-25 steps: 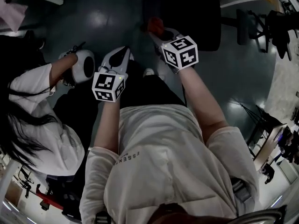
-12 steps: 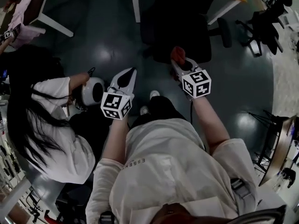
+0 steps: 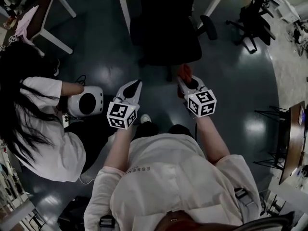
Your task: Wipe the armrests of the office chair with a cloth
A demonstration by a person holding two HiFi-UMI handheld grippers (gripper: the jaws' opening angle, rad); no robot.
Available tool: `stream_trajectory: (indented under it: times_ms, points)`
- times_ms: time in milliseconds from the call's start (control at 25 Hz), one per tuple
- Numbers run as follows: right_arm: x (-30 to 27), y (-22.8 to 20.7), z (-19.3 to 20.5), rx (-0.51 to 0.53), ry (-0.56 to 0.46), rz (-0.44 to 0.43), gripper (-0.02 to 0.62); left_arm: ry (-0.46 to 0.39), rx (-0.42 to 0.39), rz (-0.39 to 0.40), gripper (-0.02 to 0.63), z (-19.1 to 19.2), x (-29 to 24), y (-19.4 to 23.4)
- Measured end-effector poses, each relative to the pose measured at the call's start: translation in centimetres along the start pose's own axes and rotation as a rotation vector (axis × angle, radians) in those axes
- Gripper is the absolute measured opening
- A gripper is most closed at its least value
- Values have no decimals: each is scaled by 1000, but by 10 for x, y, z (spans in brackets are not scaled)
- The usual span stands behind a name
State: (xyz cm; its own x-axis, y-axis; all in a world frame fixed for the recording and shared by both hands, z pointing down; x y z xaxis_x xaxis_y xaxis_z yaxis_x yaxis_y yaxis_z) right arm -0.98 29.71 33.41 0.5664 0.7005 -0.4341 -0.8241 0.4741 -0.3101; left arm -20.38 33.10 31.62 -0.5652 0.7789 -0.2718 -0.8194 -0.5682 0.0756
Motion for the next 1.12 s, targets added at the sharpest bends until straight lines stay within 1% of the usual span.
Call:
stream_trajectory:
  times_ms: [160, 280, 400, 480, 680, 760, 880, 1120]
  points:
    - [58, -3, 6, 46, -58, -16, 51, -45, -9, -34, 17, -17, 14, -49]
    - [102, -13, 17, 76, -71, -22, 51, -78, -8, -54, 17, -24, 20, -95]
    - [147, -27, 30, 116, -81, -30, 51, -86, -56, -64, 17, -26, 20, -150]
    - [174, -36, 40, 133, -82, -32, 49, -88, -74, -64, 17, -27, 20, -184]
    - [234, -44, 63, 133, -82, -34, 49, -106, -58, -84, 17, -22, 36, -243]
    - [254, -47, 71, 134, -82, -40, 49, -116, -52, -91, 17, -21, 42, -263]
    - [275, -46, 80, 133, -86, -40, 49, -113, -65, -90, 17, -21, 53, -284]
    - [295, -31, 90, 141, -121, -44, 49, -126, -84, -100, 17, -21, 75, -298]
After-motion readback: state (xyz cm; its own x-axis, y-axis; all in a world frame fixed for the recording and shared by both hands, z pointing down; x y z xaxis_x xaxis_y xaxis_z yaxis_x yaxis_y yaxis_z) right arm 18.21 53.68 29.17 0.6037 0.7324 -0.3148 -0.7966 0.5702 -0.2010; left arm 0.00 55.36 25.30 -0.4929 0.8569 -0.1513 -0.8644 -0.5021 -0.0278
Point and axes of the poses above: the fingertips, and each gripper's own axes: x backward along the fingers, y to its left, z out of its underside, the point moved 3 cm from there along x, backward along the fingers, and after that the axes turned 10 degrees about -x, right-handed, at the moved point
